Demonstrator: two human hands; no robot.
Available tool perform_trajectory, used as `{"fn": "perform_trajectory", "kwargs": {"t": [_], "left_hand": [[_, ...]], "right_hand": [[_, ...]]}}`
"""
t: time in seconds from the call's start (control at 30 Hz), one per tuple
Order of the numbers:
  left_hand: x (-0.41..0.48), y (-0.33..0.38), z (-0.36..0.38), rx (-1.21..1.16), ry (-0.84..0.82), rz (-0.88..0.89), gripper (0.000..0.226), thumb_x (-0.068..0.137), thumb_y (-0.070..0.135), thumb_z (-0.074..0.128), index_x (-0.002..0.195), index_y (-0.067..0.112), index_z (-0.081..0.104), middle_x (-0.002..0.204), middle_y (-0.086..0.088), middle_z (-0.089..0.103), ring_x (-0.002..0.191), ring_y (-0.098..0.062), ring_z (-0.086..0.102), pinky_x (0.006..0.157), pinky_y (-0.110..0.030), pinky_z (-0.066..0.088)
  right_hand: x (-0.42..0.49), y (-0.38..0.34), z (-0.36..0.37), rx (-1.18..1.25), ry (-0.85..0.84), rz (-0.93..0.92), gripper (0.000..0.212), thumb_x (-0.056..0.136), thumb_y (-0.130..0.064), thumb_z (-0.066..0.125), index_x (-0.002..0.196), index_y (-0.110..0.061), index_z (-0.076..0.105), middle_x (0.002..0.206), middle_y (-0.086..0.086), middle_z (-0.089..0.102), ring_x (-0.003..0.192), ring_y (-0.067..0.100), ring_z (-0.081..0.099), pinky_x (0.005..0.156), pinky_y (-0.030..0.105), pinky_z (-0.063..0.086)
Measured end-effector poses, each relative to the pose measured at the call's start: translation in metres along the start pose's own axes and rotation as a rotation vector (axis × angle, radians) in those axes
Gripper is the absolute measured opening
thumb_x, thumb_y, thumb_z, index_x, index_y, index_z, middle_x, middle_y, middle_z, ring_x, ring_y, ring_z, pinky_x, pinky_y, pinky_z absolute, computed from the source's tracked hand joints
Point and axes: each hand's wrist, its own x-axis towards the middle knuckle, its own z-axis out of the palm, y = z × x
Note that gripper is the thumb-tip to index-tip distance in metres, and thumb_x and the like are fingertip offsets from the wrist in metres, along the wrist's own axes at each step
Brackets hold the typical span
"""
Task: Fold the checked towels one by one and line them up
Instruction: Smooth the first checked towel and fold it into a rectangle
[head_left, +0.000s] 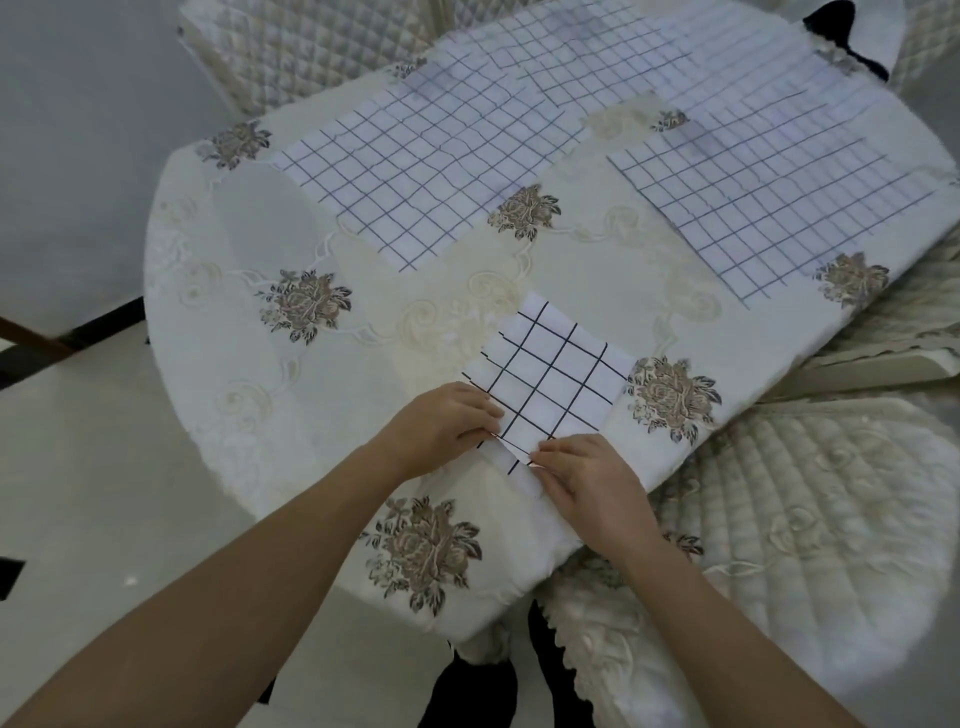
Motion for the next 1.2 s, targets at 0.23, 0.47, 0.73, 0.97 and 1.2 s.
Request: {"fn": "perform_trajectory", "kwargs": {"t": [0.23, 0.47, 0.73, 0.97, 1.2], "left_hand": [[-0.005, -0.004, -0.005, 0.075, 0.078, 0.020, 0.009, 0.086, 0.012, 0.074, 0.095, 0.013, 0.077, 0.111, -0.005, 0.074, 0.105, -0.028, 0.066, 0.087, -0.035, 0.054], [-0.014, -0.009, 0.000, 0.160, 0.074, 0.011, 0.015, 0.077, 0.006, 0.078, 0.092, 0.010, 0.076, 0.109, -0.007, 0.074, 0.103, -0.031, 0.069, 0.086, -0.044, 0.057], [-0.023, 0.002, 0.004, 0.180, 0.182, -0.162, 0.026, 0.080, 0.020, 0.058, 0.099, 0.015, 0.074, 0.117, -0.004, 0.070, 0.111, -0.027, 0.064, 0.092, -0.046, 0.052], [-0.002, 0.025, 0.027, 0.346, 0.078, -0.173, 0.051, 0.095, 0.034, 0.047, 0.142, 0.015, 0.050, 0.157, -0.008, 0.037, 0.146, -0.025, 0.032, 0.118, -0.047, 0.027], [0.059, 0.012, 0.048, 0.482, 0.015, -0.192, 0.057, 0.104, 0.037, 0.028, 0.155, 0.012, 0.029, 0.165, -0.007, 0.021, 0.153, -0.021, 0.017, 0.120, -0.047, 0.022]], "right_hand": [[0.001, -0.006, 0.004, -0.012, -0.018, -0.088, 0.031, 0.094, -0.041, 0.054, 0.103, -0.022, 0.077, 0.105, -0.006, 0.071, 0.100, 0.019, 0.061, 0.081, 0.035, 0.056], [-0.001, -0.008, 0.004, 0.007, -0.109, -0.084, 0.041, 0.085, -0.043, 0.060, 0.116, -0.019, 0.073, 0.112, -0.006, 0.068, 0.107, 0.018, 0.058, 0.088, 0.035, 0.053], [0.016, 0.005, -0.009, 0.090, 0.046, 0.044, 0.028, 0.091, -0.010, 0.053, 0.113, -0.011, 0.070, 0.107, 0.002, 0.066, 0.105, 0.023, 0.056, 0.086, 0.037, 0.051], [0.060, 0.034, -0.010, -0.116, 0.126, -0.058, 0.041, 0.099, -0.026, 0.050, 0.133, -0.004, 0.057, 0.140, 0.016, 0.055, 0.138, 0.035, 0.041, 0.114, 0.049, 0.035], [0.092, 0.046, 0.009, -0.301, -0.005, 0.034, 0.069, 0.103, -0.047, 0.022, 0.154, -0.002, 0.028, 0.162, 0.014, 0.027, 0.152, 0.028, 0.017, 0.124, 0.046, 0.013]]}}
